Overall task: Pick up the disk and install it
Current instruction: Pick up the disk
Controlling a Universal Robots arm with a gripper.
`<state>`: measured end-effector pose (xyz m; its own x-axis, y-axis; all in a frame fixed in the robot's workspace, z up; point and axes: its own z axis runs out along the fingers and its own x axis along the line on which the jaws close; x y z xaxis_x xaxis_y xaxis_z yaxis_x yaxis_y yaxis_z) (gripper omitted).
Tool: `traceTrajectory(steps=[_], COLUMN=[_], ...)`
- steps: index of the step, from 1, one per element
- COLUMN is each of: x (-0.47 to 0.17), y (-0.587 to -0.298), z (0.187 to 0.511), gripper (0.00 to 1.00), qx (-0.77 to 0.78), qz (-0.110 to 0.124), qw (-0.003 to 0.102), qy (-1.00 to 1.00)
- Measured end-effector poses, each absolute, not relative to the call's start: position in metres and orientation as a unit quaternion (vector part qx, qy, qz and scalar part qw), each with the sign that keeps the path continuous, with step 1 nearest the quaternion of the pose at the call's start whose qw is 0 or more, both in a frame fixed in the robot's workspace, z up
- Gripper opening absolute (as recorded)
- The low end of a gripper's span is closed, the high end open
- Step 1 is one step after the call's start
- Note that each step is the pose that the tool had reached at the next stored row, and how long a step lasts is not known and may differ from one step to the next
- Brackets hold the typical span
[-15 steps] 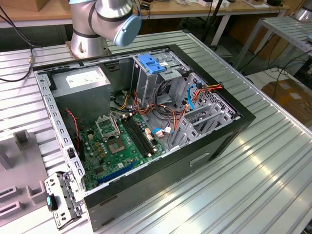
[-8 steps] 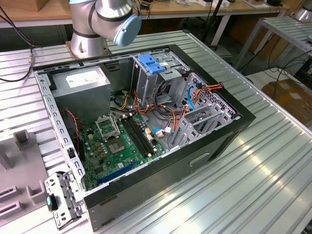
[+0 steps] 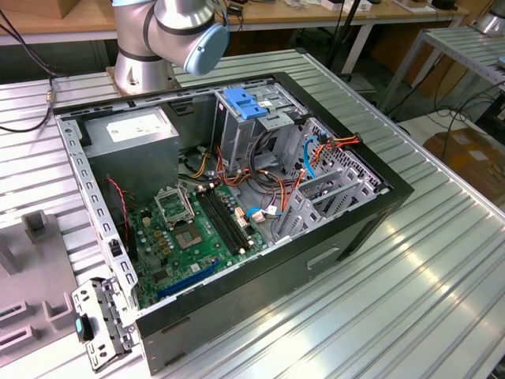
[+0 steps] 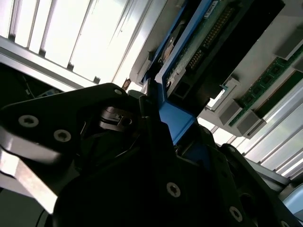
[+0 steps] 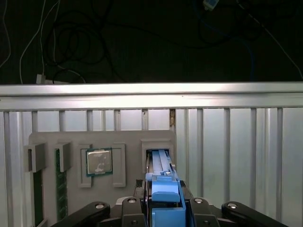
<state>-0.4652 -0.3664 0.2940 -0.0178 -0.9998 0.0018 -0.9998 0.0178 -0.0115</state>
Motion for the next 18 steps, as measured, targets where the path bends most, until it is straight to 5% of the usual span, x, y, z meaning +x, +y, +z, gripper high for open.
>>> traceTrajectory(steps=[18], x=[-0.465], y=[-0.366], z=[0.291], gripper=[0.37], qx=[-0.701], qz=[-0.005], qw=[0.003], qy=[0.713])
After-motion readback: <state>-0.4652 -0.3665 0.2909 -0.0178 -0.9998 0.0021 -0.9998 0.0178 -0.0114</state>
